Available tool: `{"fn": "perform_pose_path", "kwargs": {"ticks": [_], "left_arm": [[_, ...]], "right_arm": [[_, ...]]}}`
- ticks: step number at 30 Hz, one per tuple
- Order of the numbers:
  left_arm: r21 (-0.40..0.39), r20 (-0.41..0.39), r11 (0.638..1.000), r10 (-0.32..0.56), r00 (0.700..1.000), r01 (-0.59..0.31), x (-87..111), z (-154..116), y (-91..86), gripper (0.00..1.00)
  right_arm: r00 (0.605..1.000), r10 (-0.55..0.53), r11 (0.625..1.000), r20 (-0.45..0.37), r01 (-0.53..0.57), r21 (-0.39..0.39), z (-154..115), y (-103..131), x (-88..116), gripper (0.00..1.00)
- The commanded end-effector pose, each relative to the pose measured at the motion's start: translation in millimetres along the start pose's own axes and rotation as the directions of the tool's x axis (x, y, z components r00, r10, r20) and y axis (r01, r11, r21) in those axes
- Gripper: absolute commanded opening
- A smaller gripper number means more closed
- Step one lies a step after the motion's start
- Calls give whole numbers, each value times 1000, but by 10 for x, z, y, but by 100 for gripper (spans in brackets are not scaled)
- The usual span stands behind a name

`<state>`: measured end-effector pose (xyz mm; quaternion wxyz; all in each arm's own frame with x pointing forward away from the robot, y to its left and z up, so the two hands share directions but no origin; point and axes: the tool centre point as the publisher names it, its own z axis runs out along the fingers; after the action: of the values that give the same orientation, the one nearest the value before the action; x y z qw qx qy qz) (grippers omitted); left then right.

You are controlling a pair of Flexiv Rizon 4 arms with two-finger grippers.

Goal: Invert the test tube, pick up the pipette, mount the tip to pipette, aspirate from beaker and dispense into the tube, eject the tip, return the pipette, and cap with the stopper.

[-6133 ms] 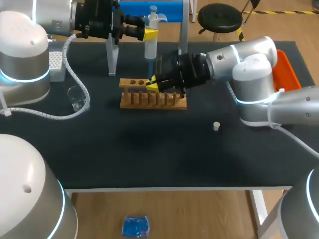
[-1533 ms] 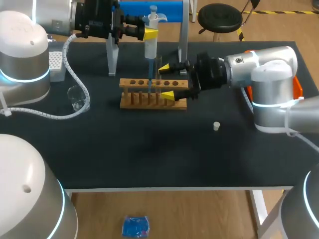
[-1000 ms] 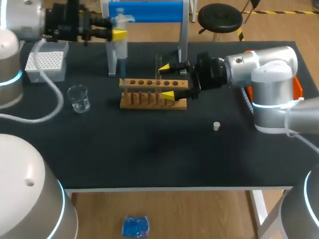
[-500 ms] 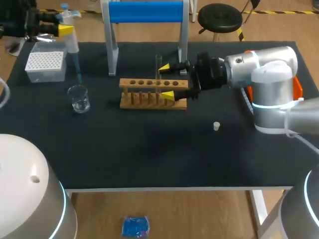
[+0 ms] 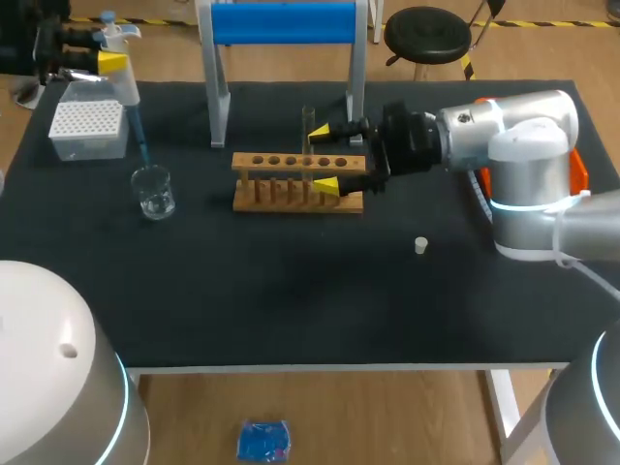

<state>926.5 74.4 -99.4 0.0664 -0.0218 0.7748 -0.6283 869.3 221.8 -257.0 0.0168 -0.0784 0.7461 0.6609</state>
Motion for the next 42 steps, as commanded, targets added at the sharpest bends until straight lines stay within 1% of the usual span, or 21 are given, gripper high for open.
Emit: {"fn": "perform_pose_path", "kwargs": {"ticks": [1, 17, 18, 19, 20, 21, 23, 25, 26, 28, 30, 31, 33, 34, 36, 37, 40, 42], "left_arm": [[0, -5, 1000, 1, 1000, -1, -22, -8, -4, 0], [0, -5, 1000, 1, 1000, -1, -22, -8, -4, 0], [0, -5, 1000, 1, 1000, -1, -22, -8, -4, 0], [0, -5, 1000, 1, 1000, -1, -22, -8, -4, 0], [0, -5, 1000, 1, 1000, -1, -22, -8, -4, 0], [0, -5, 1000, 1, 1000, -1, -22, -8, -4, 0], [0, -5, 1000, 1, 1000, -1, -22, -8, -4, 0], [0, -5, 1000, 1, 1000, -1, -22, -8, -4, 0], [0, -5, 1000, 1, 1000, -1, -22, -8, -4, 0], [0, -5, 1000, 1, 1000, -1, -22, -8, -4, 0], [0, -5, 1000, 1, 1000, -1, -22, -8, -4, 0], [0, -5, 1000, 1, 1000, -1, -22, -8, -4, 0], [0, -5, 1000, 1, 1000, -1, -22, -8, -4, 0], [0, -5, 1000, 1, 1000, -1, -22, -8, -4, 0], [0, -5, 1000, 1, 1000, -1, -22, -8, -4, 0], [0, -5, 1000, 1, 1000, -1, -22, -8, -4, 0], [0, -5, 1000, 1, 1000, -1, -22, -8, -4, 0], [0, -5, 1000, 1, 1000, -1, -22, -8, -4, 0]], "right_arm": [[1000, 0, 1000, -1, 0, 1, -4, 2, -1, 100], [1000, 0, 1000, -1, 0, 1, -4, 2, -1, 100], [1000, 7, 1000, 25, -8, 15, -70, 10, -15, 100], [1000, 6, 999, 26, -8, 53, -73, 22, 27, 100], [999, 10, 995, 51, -15, 94, -37, 40, 81, 100], [997, 15, 995, 79, -22, 98, 8, 60, 107, 100], [992, 42, 995, 123, -52, 81, 129, 92, 143, 100], [984, 65, 993, 163, -80, 87, 285, 92, 168, 100], [984, 62, 992, 166, -79, 102, 380, 85, 191, 100], [983, 73, 990, 167, -92, 105, 577, 84, 226, 100], [983, 60, 986, 175, -86, 144, 781, 78, 260, 100], [980, 75, 986, 184, -101, 132, 886, 84, 269, 100], [977, 53, 981, 207, -89, 170, 1097, 79, 289, 100], [976, 61, 983, 208, -95, 159, 1217, 72, 299, 100], [974, 63, 980, 216, -101, 171, 1426, 30, 303, 100], [971, 77, 980, 226, -115, 164, 1526, -1, 293, 100], [970, 76, 978, 231, -118, 175, 1802, -89, 268, 100], [967, 92, 975, 238, -136, 178, 1934, -129, 264, 100]]}}
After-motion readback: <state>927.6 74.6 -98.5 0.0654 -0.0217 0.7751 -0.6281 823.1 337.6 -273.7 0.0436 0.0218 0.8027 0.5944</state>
